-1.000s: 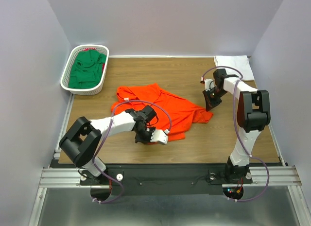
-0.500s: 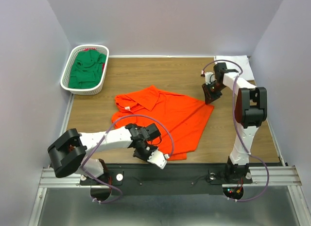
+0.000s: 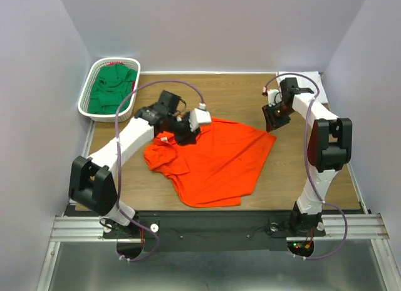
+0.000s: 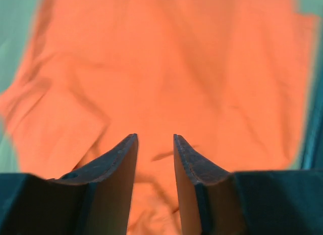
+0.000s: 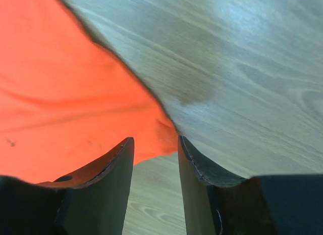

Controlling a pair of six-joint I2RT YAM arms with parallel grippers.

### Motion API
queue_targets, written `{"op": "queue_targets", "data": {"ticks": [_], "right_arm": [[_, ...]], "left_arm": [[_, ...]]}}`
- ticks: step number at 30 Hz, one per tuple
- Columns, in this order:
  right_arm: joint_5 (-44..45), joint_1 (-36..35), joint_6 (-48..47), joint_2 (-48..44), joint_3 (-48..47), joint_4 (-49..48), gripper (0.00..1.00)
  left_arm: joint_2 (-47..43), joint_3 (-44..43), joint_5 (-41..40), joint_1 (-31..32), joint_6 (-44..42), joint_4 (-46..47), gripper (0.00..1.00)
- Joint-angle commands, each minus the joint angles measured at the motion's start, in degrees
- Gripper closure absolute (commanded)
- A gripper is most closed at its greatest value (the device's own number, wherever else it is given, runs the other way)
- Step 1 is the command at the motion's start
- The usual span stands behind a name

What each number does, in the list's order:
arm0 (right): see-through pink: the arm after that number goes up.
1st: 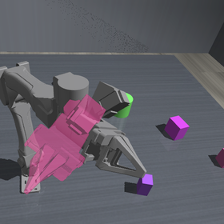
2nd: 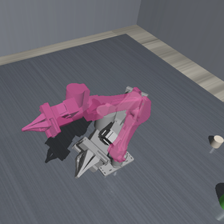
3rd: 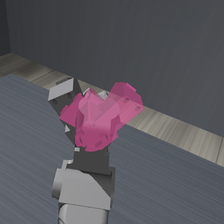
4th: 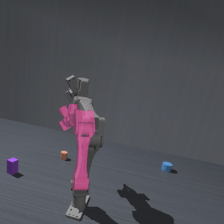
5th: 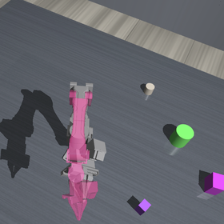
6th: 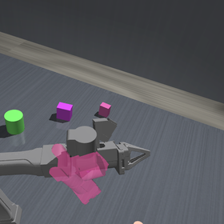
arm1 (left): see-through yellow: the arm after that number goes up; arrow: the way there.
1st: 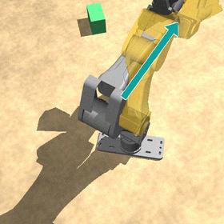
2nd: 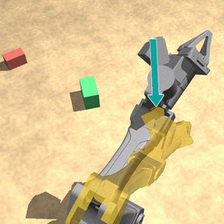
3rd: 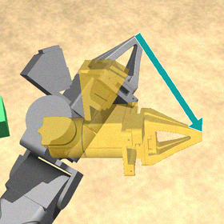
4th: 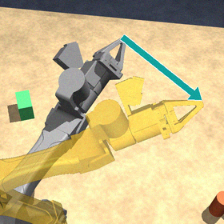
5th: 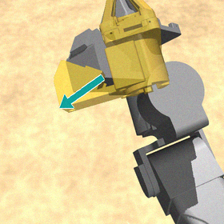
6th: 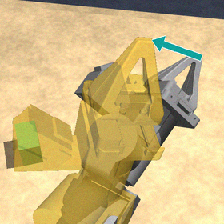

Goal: Fold and stack the t-shirts
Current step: Flatten the tshirt out

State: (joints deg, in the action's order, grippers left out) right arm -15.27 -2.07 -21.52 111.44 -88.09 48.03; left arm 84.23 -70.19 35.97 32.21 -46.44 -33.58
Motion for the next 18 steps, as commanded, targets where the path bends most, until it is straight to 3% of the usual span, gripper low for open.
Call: {"op": "queue_targets", "data": {"ticks": [1,5,10,18], "right_arm": [[1.47,1.62,-0.45,2.64,0.47,0.40,0.54],[0.94,1.80,-0.19,4.49,0.73,0.49,0.54],[-1.60,3.29,0.07,5.98,1.96,0.92,0.61],[-4.59,4.17,0.69,7.65,1.96,1.71,0.66]], "left_arm": [[5.15,-4.59,0.60,-9.25,8.90,3.17,0.48],[10.25,-5.92,-7.29,-11.55,10.66,6.33,0.47],[14.47,-7.24,-9.50,-10.85,7.94,5.28,0.47],[15.18,-2.23,-19.52,-4.70,-6.98,11.08,0.49]]}}
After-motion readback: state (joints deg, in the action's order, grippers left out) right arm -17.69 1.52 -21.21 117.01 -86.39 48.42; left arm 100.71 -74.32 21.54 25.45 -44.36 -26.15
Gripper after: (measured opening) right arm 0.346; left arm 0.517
